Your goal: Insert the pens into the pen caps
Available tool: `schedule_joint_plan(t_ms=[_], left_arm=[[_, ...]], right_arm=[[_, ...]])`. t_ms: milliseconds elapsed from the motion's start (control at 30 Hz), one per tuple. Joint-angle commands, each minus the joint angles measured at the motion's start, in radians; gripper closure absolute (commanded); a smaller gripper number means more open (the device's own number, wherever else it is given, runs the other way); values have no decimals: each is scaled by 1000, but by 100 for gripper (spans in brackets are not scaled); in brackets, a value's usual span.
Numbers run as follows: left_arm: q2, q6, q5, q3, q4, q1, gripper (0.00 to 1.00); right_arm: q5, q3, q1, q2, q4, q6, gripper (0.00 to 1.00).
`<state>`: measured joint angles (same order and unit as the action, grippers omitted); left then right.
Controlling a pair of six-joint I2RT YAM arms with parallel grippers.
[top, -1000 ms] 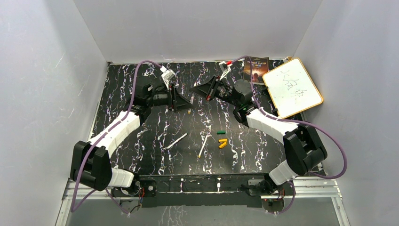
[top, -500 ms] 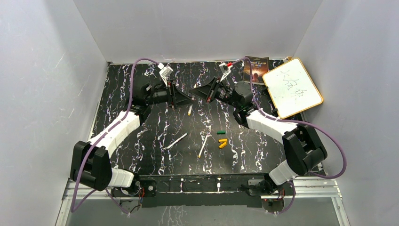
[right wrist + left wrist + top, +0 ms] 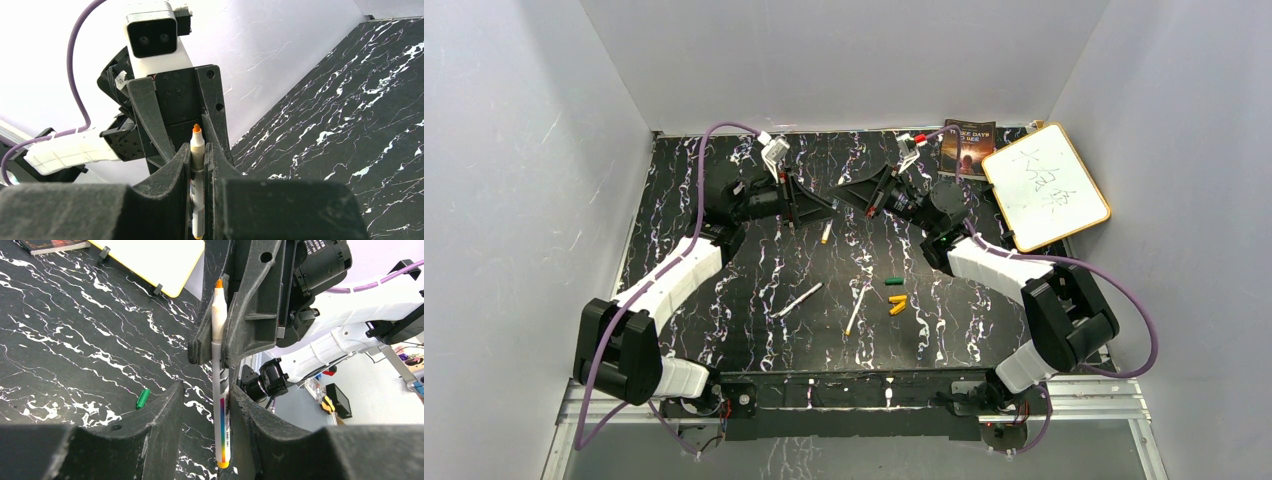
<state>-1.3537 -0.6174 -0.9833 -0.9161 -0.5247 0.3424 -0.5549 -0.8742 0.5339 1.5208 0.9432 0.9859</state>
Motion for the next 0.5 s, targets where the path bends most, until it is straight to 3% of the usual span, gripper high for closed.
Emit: schedule_joint_plan(t_ms=[0,133,233,467], left_arm=[[14,7,-23,3,-20,1,65],[6,-5,-25,-1,-27,1,74],[-2,-1,-36,-6,-17,1,100],[-4,26,-36,-12,19,2,100]], right_arm=[[-16,-43,-2,3,82,11,100],[-21,-39,-2,9,82,11,100],[-19,-33,-2,8,83,7,100],[-18,-30,-2,0,48,-31,100]])
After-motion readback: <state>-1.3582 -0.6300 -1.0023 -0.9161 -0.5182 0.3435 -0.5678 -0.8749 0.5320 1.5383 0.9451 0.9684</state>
